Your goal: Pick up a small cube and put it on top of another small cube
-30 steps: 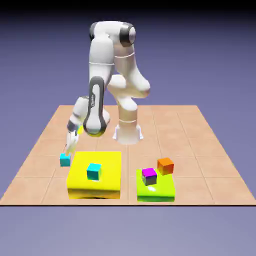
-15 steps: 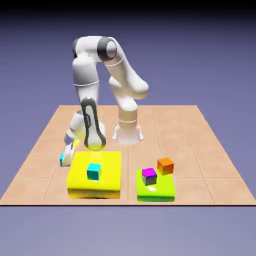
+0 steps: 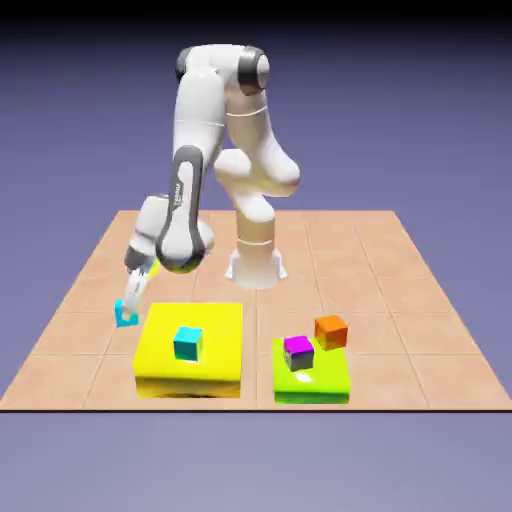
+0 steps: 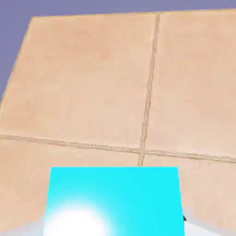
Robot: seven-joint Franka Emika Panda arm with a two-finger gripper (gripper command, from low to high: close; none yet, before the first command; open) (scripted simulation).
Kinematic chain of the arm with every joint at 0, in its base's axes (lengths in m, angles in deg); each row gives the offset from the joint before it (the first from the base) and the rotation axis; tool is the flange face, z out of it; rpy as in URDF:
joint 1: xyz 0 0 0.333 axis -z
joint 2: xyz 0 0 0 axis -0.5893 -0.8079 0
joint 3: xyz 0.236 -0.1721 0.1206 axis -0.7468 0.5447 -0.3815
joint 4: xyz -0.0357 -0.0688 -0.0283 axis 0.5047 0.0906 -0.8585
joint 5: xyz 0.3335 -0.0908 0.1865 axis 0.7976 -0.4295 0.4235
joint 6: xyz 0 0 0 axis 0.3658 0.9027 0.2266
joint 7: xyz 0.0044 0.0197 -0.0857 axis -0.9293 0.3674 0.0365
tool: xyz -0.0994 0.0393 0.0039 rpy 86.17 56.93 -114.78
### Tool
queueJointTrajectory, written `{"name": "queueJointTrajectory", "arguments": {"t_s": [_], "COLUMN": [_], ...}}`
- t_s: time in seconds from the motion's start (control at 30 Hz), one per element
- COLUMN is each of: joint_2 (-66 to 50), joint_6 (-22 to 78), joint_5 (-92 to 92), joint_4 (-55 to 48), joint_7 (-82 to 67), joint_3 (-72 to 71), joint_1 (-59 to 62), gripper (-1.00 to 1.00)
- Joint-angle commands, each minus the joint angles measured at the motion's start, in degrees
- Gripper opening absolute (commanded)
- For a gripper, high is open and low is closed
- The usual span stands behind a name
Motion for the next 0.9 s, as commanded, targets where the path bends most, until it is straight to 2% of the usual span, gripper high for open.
{"name": "queueJointTrajectory", "arguments": {"t_s": [0.0, 0.1, 0.47, 0.53, 0.8, 0.83, 0.87], "joint_2": [1.37, 5.48, 19.12, 19.12, 2.99, 2.99, 2.99], "joint_6": [2.09, 8.38, 16.77, 15.88, 3.91, 3.91, 3.91], "joint_5": [-2.44, -9.91, -36.54, -36.68, -30.15, -30.15, -30.15], "joint_4": [-0.71, -2.85, 11.22, 12.74, 7.91, 7.91, 7.91], "joint_7": [-0.44, -1.6, -13.31, -13.88, -21.55, -21.56, -21.56], "joint_3": [-1.41, -5.62, -9.68, -8.97, -13.38, -13.38, -13.38], "joint_1": [-1.22, -4.88, -23.67, -24.15, -21.54, -21.54, -21.54], "gripper": [-1.0, -1.0, -1.0, -1.0, -1.0, 1.0, 1.0]}}
